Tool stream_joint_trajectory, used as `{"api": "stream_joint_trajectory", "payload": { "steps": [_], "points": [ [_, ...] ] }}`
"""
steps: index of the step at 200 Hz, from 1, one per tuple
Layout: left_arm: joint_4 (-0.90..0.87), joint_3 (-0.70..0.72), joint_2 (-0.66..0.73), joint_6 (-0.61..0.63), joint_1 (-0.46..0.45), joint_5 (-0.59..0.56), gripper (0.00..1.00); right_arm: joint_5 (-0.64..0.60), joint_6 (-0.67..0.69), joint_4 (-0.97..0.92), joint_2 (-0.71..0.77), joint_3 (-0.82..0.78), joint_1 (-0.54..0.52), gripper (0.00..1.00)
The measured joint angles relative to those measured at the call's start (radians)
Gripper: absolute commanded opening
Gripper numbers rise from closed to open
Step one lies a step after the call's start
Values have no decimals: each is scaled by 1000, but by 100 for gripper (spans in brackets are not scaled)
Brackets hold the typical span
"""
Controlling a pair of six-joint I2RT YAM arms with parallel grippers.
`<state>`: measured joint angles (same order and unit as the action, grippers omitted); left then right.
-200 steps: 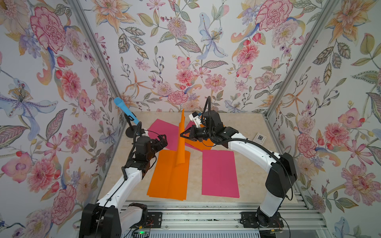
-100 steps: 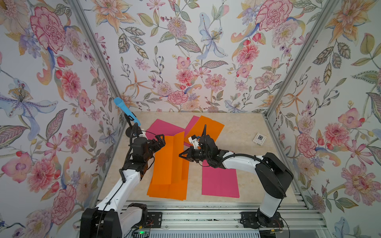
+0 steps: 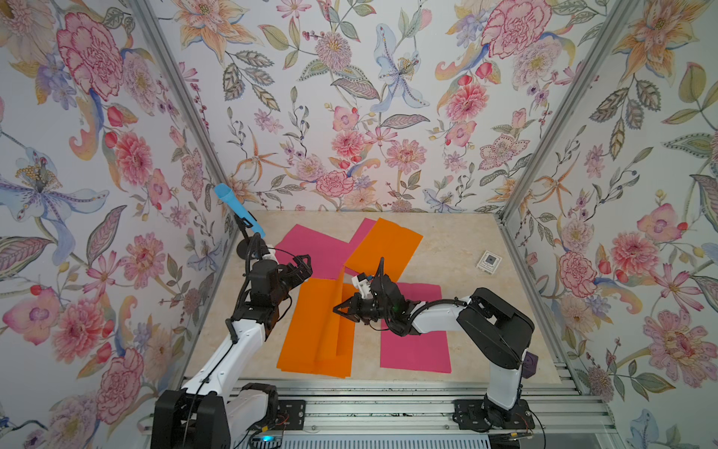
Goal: Sort the scattered colored papers by color
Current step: Place the colored paper.
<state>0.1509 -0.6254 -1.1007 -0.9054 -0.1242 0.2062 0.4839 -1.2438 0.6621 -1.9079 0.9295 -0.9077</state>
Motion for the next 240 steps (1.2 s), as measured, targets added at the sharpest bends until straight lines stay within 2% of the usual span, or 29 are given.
{"api": "stream_joint_trajectory", "payload": {
  "steps": [33,63,83,123,157,202,240],
  "points": [
    [3,2,0,0,0,0,100,-6,-5,14,-2,-30,0,0],
    [7,9,0,0,0,4,100,-7,-13,17,-6,-40,5,22],
    [7,14,0,-1,0,12,100,-2,-14,18,-12,-42,14,25],
    [8,15,0,-1,0,23,100,5,-2,1,-16,-46,23,41],
    [9,15,-7,-1,0,26,100,4,81,-152,29,-40,23,54],
    [10,14,-39,1,0,26,100,-55,288,-458,166,11,40,72],
    [17,-14,-82,16,-4,30,100,-87,392,-582,286,-18,158,86]
  ]
}}
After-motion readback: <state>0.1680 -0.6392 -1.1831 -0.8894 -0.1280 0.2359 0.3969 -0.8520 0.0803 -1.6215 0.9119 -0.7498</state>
